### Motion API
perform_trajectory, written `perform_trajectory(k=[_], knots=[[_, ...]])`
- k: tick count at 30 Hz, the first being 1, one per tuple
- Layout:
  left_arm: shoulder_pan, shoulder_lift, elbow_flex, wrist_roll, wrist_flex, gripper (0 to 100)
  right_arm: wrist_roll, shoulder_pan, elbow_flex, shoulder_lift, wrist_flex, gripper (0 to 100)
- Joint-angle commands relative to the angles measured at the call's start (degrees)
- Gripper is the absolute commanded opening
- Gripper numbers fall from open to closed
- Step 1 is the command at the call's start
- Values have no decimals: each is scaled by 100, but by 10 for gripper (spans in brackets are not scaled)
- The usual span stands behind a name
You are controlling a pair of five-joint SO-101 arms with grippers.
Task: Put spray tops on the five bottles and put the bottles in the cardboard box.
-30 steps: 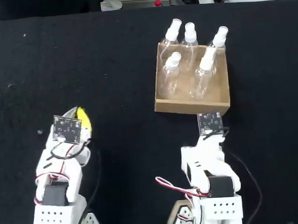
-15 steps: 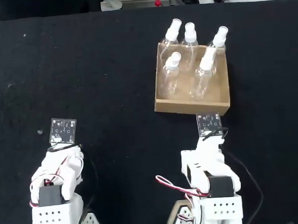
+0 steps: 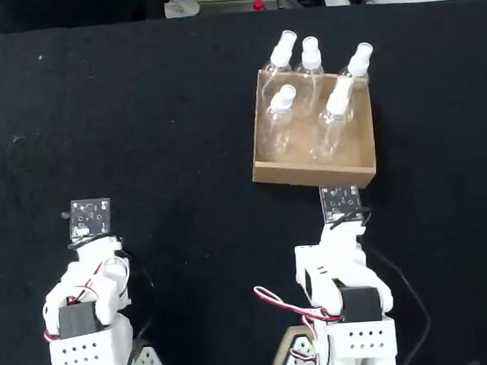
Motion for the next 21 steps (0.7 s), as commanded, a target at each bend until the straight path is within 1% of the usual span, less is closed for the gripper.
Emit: perform_trajectory(k=[1, 8, 13, 15, 19, 21], knots=[[-110, -88, 119, 70, 26, 30, -9, -79, -31, -567, 44, 19], [-57, -114, 119, 79, 44, 30, -9, -70, -31, -558, 44, 19], [224, -114, 119, 88, 44, 30, -9, -70, -31, -558, 44, 19], [523, -114, 119, 88, 44, 30, -9, -70, -31, -558, 44, 19], [1525, -123, 119, 88, 44, 30, -9, -70, -31, -558, 44, 19], [1763, -123, 119, 88, 44, 30, -9, -70, -31, -558, 44, 19]])
